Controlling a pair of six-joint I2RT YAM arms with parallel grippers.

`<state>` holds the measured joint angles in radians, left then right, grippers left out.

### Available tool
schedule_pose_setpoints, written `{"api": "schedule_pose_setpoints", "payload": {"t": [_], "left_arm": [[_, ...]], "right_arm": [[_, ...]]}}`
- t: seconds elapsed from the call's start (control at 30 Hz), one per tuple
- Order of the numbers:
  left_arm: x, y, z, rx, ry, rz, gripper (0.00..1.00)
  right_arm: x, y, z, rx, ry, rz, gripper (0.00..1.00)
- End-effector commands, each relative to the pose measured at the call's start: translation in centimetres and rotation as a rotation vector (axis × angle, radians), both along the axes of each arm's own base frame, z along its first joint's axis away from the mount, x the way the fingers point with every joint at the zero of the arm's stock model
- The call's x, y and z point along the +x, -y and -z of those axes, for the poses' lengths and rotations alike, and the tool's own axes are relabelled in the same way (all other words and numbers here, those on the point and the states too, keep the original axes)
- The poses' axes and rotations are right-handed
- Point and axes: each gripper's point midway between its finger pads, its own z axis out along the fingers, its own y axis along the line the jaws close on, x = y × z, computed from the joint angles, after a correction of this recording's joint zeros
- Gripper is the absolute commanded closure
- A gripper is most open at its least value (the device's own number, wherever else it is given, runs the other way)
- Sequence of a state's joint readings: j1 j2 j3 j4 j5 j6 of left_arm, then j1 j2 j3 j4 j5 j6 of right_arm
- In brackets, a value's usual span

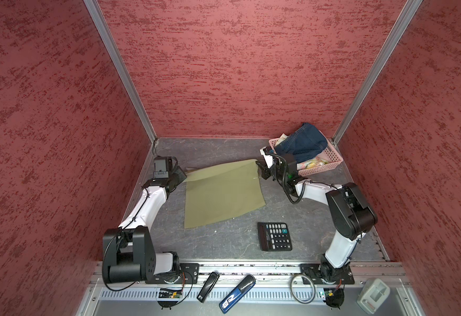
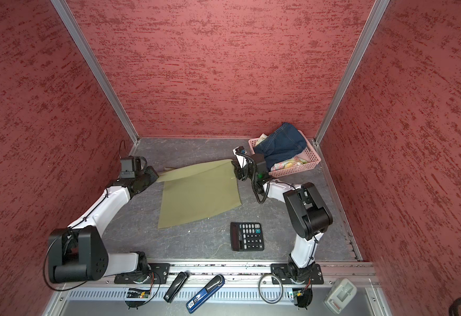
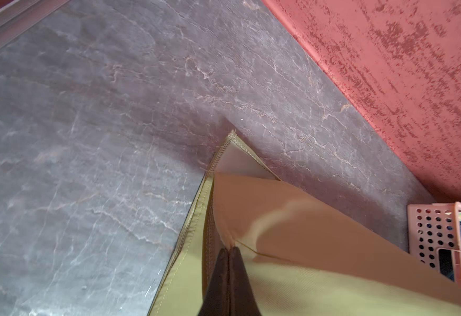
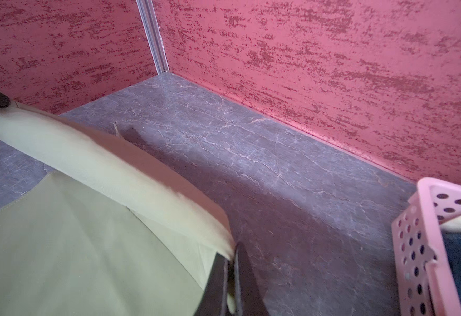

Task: Fold and stack skirts
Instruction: Fold the skirt at the center of the table.

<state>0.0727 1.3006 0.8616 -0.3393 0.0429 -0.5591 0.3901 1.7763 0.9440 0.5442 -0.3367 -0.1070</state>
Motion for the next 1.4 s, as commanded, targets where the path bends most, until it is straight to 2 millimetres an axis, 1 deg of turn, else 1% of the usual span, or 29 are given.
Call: {"api": "schedule_pose_setpoints", "payload": {"t": [0.0,0.13,0.33,0.47,0.57,0.77,0.87,1.03,1.13,1.2,1.23,1.3,1.37], "left_arm": [[-1.0,-0.4,-0.4,-0.014,0.037,-0.057,1.00],[-2.5,-0.3,-0.4,-0.021,0.044,-0.069,1.00],[-4.6,0.7,-0.2,-0.038,0.055,-0.065,1.00],[-6.1,0.7,0.1,-0.033,0.043,-0.077,1.00],[-7.1,1.0,0.9,-0.047,0.034,-0.080,1.00],[-8.5,1.1,3.6,-0.064,-0.027,-0.107,1.00],[-8.8,1.0,4.4,-0.071,-0.037,-0.121,1.00],[-8.6,0.8,5.4,-0.077,-0.053,-0.146,1.00],[-8.9,0.9,6.2,-0.087,-0.066,-0.157,1.00],[-9.2,1.0,6.7,-0.096,-0.067,-0.164,1.00],[-9.5,1.2,7.0,-0.100,-0.067,-0.165,1.00],[-10.0,1.2,7.4,-0.106,-0.059,-0.172,1.00],[-10.6,1.4,7.8,-0.107,-0.045,-0.177,1.00]], "right_arm": [[-0.6,0.2,-2.7,0.027,0.114,-0.007,1.00],[-1.6,0.8,-2.8,0.022,0.115,-0.002,1.00],[-2.9,1.6,-2.7,0.026,0.079,0.020,1.00],[-4.5,2.2,-2.6,0.037,0.045,0.027,1.00],[-5.6,2.4,-2.1,0.035,0.011,0.012,1.00],[-7.5,2.1,-0.4,0.041,-0.059,0.000,0.98],[-8.7,1.7,0.5,0.038,-0.079,-0.012,0.98],[-10.3,1.4,2.8,0.001,-0.143,-0.004,0.97],[-10.8,2.0,4.6,-0.026,-0.185,0.039,0.96],[-11.1,2.8,4.3,-0.023,-0.175,0.076,0.92],[-11.2,3.3,4.5,-0.026,-0.179,0.097,0.87],[-11.4,3.8,4.3,-0.025,-0.178,0.120,0.74],[-11.8,4.3,3.7,-0.005,-0.163,0.138,0.57]]}}
